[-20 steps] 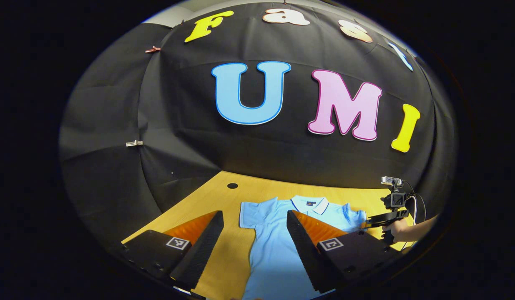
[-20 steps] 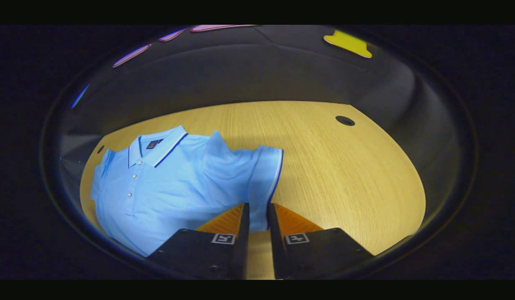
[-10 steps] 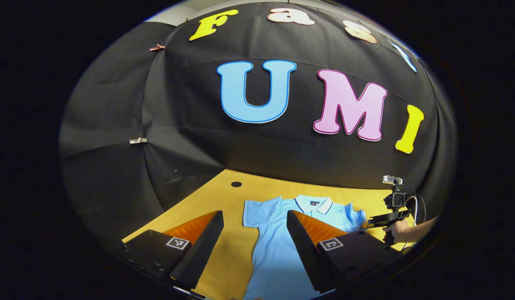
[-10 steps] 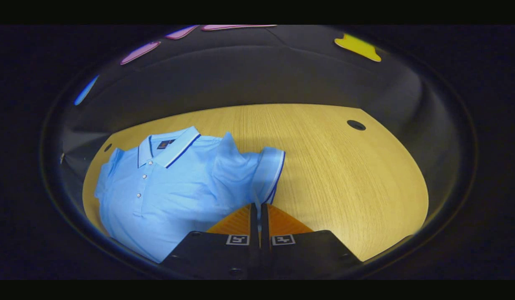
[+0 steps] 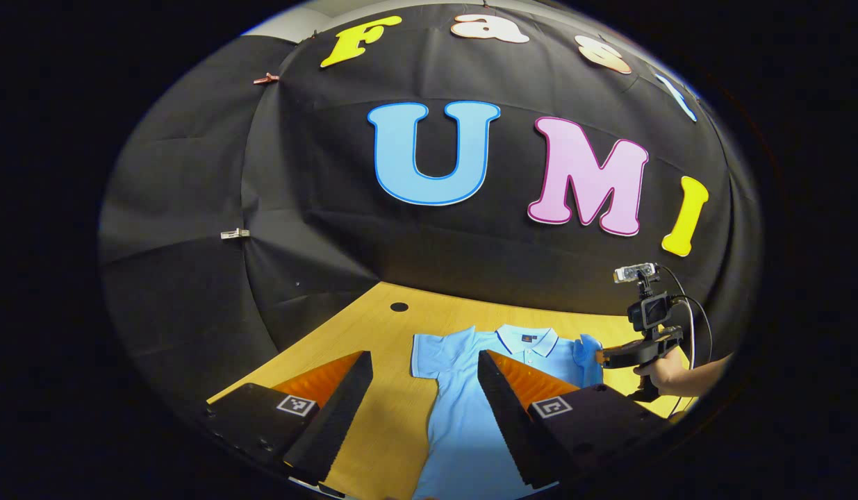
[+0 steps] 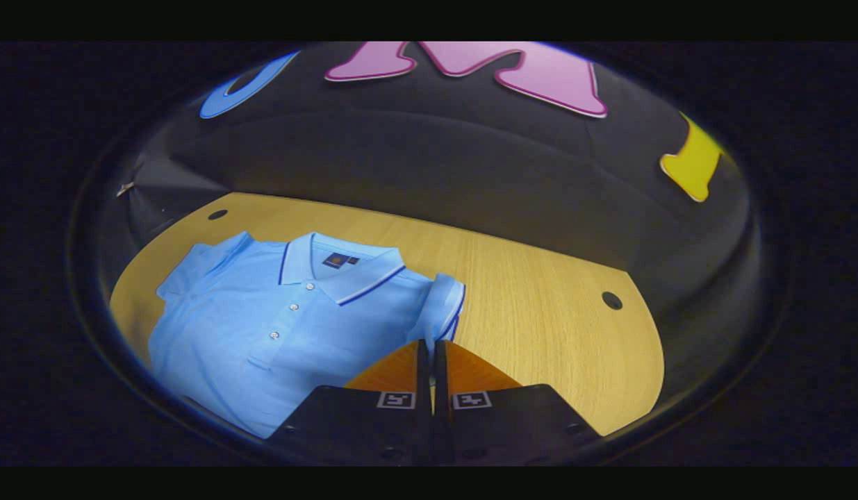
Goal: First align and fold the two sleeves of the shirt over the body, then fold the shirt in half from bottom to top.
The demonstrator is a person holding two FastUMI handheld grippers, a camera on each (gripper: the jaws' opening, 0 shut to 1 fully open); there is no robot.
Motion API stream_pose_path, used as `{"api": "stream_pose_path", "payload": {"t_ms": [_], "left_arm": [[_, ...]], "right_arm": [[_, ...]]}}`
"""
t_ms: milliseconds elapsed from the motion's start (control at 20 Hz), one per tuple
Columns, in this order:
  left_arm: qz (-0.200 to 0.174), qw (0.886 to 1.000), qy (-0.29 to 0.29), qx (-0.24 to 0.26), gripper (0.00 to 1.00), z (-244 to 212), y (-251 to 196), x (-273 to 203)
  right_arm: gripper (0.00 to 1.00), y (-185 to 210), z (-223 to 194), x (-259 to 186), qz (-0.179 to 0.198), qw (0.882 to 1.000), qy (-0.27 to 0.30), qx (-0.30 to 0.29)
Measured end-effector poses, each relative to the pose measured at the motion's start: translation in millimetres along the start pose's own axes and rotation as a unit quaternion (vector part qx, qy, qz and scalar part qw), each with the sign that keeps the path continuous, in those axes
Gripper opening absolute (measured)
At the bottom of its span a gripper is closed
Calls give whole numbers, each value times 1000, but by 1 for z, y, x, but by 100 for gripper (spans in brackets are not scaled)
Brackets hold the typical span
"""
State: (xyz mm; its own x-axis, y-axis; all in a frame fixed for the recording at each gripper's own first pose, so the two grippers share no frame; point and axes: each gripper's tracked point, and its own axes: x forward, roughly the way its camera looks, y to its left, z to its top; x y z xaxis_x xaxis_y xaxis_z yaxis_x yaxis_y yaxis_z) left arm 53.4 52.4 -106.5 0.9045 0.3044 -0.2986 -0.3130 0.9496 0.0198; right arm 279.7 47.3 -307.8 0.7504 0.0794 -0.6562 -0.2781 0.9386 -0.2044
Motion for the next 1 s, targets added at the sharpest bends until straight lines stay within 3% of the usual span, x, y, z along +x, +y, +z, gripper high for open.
{"api": "stream_pose_path", "payload": {"t_ms": [350,500,600,650,700,750,900,1000], "left_arm": [[13,1000,9,-16,97,-9,19,-3],[11,1000,15,-20,97,-15,23,-2],[7,1000,17,-21,97,-17,23,0],[3,1000,18,-21,97,-17,23,2],[-1,1000,20,-22,97,-19,22,6],[-6,999,22,-22,97,-20,22,10],[-24,999,32,-29,97,-24,16,31],[-35,998,39,-30,97,-25,12,51]], "right_arm": [[5,76,-7,-9,52,991,4,-125],[2,104,-21,-14,80,987,18,-135],[14,113,-27,-16,94,989,27,-115],[34,117,-28,-18,102,989,26,-101],[43,117,-29,-22,107,990,23,-90],[61,113,-27,-24,107,991,18,-82],[94,89,-23,-39,84,995,0,-61],[97,67,-17,-53,64,997,-15,-43]]}}
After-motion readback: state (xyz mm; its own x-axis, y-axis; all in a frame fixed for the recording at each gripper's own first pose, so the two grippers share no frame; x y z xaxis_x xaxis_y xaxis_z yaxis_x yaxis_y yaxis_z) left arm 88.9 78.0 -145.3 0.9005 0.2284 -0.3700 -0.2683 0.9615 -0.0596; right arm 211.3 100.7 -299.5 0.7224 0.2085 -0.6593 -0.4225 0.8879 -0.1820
